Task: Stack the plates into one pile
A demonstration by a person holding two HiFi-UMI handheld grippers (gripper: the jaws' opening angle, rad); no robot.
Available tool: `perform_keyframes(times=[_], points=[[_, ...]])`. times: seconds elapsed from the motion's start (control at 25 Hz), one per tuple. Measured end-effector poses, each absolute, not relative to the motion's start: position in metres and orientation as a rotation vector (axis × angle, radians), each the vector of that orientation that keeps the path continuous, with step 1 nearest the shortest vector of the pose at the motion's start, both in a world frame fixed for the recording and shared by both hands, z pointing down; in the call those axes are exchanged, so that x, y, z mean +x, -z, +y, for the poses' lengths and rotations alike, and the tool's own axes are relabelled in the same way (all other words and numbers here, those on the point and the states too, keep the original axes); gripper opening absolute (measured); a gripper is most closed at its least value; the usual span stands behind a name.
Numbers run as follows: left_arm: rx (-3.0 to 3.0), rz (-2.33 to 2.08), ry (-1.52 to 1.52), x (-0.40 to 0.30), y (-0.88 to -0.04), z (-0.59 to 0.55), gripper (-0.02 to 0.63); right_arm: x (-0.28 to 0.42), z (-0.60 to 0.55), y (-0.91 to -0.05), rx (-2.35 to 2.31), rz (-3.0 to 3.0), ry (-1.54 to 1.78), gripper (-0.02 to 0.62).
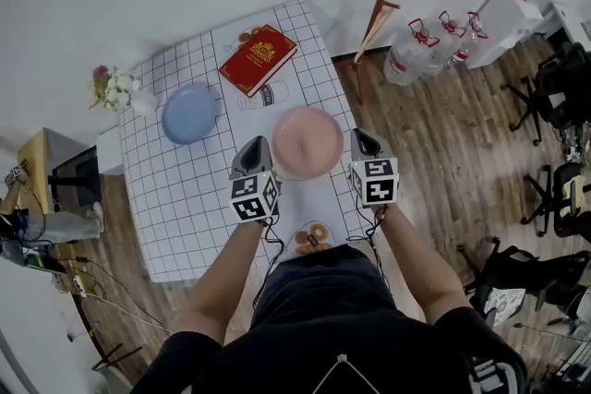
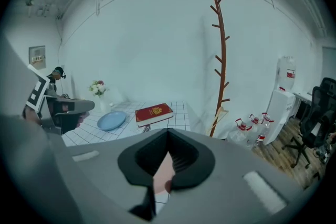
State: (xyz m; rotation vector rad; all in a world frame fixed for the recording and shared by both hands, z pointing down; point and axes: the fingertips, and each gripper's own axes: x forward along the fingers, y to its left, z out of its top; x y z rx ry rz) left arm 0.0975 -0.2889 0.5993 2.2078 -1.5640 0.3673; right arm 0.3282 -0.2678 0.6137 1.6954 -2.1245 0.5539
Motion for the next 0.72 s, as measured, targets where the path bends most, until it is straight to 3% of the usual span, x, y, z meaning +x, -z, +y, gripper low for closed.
perform_keyframes(times=[0.72], points=[[2.413, -1.504, -0.126, 0.084, -0.466, -0.262, -0.005, 0.348, -0.254, -0.482, 1.773, -2.373, -0.547, 0.005]])
